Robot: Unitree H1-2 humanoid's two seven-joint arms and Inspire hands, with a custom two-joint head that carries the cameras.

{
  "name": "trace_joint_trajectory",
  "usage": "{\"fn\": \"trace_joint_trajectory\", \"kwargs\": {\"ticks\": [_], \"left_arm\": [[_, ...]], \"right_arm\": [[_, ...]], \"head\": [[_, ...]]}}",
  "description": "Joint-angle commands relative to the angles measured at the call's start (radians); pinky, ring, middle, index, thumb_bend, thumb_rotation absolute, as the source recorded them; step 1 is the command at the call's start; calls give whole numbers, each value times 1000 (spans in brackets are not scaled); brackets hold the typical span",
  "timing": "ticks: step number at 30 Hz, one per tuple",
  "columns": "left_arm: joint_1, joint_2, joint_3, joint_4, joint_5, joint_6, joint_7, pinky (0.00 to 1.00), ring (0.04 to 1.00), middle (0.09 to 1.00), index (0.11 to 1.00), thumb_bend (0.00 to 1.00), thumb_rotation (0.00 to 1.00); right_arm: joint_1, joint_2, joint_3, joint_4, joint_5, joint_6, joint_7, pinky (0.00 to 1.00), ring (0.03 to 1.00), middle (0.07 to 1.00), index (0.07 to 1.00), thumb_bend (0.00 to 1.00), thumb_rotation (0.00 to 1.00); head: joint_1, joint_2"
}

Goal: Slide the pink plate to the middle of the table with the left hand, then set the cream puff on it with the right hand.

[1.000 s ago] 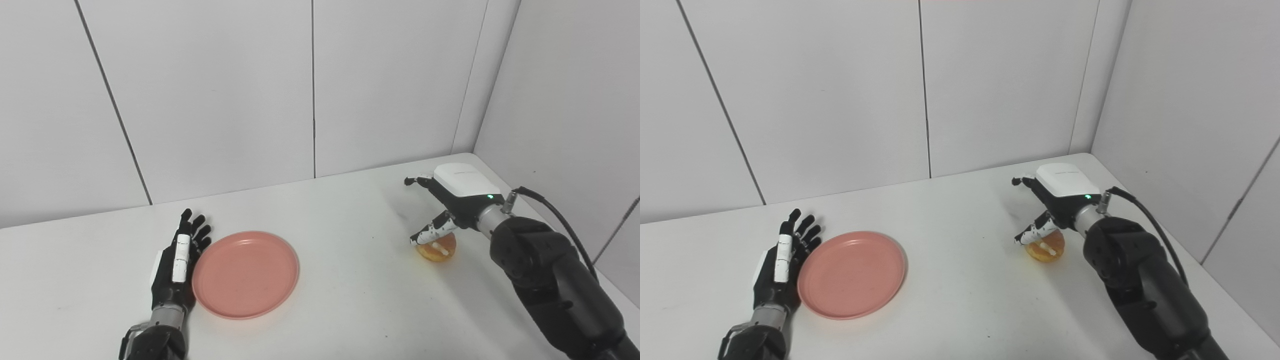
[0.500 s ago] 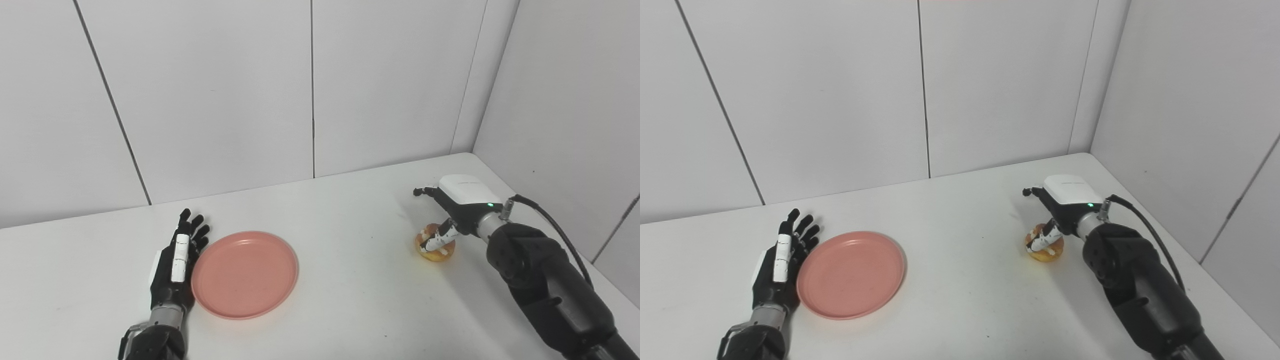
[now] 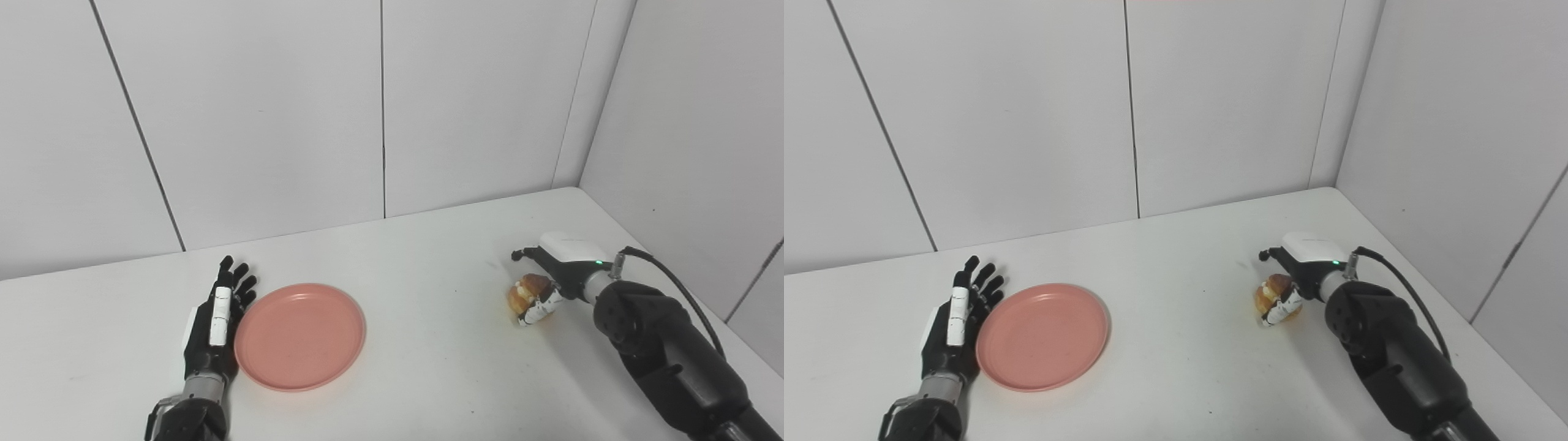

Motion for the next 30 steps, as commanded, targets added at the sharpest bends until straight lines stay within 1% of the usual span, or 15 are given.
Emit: {"fn": "trace_joint_trajectory", "kwargs": {"ticks": [1, 10, 15, 17, 18, 20, 21, 22, 24, 26, 28, 30], "left_arm": [[99, -9, 4, 78, -9, -8, -4, 931, 921, 947, 1000, 975, 887], [100, -10, 5, 74, -9, 1, -1, 933, 916, 944, 1000, 977, 881], [100, -10, 4, 80, -7, -7, -2, 936, 917, 943, 1000, 961, 887], [100, -11, 5, 77, -10, -3, -3, 934, 914, 941, 1000, 960, 885], [100, -11, 6, 77, -11, -2, -3, 938, 915, 942, 1000, 958, 886], [99, -10, 5, 78, -8, -3, -2, 933, 912, 942, 1000, 958, 894], [99, -10, 4, 78, -7, -3, -1, 929, 910, 941, 1000, 956, 896], [99, -10, 4, 77, -7, -2, 0, 929, 910, 940, 1000, 956, 896], [99, -9, 5, 75, -9, 2, -3, 929, 909, 939, 1000, 958, 896], [99, -9, 5, 72, -10, 6, -3, 940, 912, 940, 1000, 952, 892], [100, -9, 4, 72, -7, 7, 1, 928, 905, 936, 1000, 954, 895], [100, -9, 6, 71, -9, 10, 0, 928, 902, 930, 1000, 951, 890]], "right_arm": [[-43, -32, -7, -17, 5, 22, -2, 614, 804, 872, 816, 1000, 227], [-45, -35, 10, -30, -17, 48, 38, 637, 792, 868, 823, 1000, 228], [-45, -34, 11, -23, -27, 52, 52, 648, 787, 848, 821, 1000, 195], [-44, -31, 6, -22, -34, 53, 60, 654, 791, 844, 820, 996, 173], [-44, -28, 3, -22, -38, 53, 64, 645, 785, 837, 817, 989, 142], [-43, -22, -4, -19, -50, 54, 71, 631, 779, 827, 809, 968, 46], [-43, -20, -6, -19, -55, 54, 74, 627, 776, 823, 807, 962, 18], [-43, -17, -9, -15, -65, 54, 77, 627, 776, 823, 807, 961, 15], [-42, -9, -17, -10, -80, 54, 75, 604, 759, 815, 805, 941, 3], [-38, 2, -30, -5, -86, 54, 61, 531, 668, 787, 780, 909, 0], [-36, 13, -41, -2, -98, 54, 52, 518, 600, 762, 752, 872, 0], [-33, 26, -56, -1, -107, 54, 45, 512, 566, 748, 741, 849, 0]], "head": [[0, 0], [1, 8], [1, 9], [2, 12], [1, 12], [0, 14], [0, 14], [0, 15], [0, 14], [1, 14], [0, 15], [-1, 17]]}}
